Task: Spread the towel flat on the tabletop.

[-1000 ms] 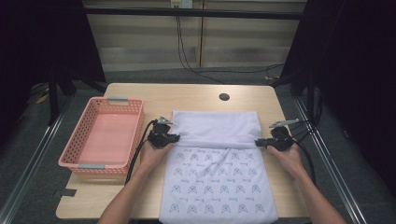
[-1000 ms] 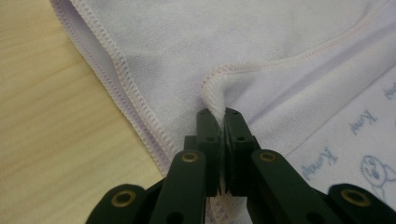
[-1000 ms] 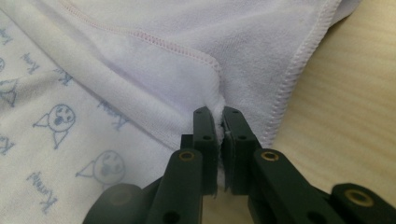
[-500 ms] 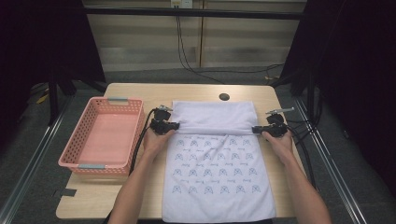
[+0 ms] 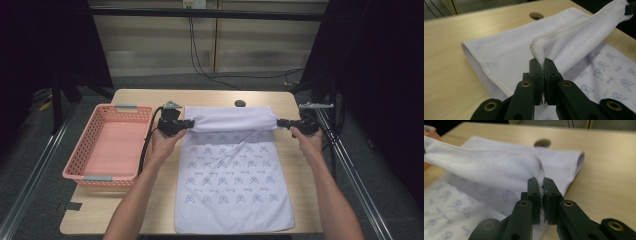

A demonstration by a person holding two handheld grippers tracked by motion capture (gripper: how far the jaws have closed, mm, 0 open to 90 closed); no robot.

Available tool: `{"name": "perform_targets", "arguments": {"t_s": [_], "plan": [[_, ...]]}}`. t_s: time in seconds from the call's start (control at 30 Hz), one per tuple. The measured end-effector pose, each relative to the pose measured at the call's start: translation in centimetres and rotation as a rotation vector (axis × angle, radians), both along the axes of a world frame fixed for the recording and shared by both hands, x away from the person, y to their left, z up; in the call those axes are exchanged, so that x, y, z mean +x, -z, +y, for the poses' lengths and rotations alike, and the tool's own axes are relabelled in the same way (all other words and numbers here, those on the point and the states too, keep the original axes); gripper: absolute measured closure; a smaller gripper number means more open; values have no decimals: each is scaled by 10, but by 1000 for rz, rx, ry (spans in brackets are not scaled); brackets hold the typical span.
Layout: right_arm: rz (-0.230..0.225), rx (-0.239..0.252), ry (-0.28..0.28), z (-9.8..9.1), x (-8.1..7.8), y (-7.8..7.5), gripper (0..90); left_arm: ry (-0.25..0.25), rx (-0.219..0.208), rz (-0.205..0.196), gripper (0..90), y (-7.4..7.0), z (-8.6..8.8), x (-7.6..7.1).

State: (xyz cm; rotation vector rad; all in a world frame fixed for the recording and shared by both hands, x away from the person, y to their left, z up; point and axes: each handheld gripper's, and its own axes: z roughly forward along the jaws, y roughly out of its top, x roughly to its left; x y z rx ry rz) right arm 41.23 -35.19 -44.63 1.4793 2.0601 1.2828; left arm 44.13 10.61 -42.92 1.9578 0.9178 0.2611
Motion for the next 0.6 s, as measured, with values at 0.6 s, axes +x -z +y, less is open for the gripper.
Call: {"name": "perform_targets", "arguments": {"t_s": [0.6], "plan": [[-246,38,-147,2,-67,-123,855,97,-110,-231,869,-116,39,-73]]}}
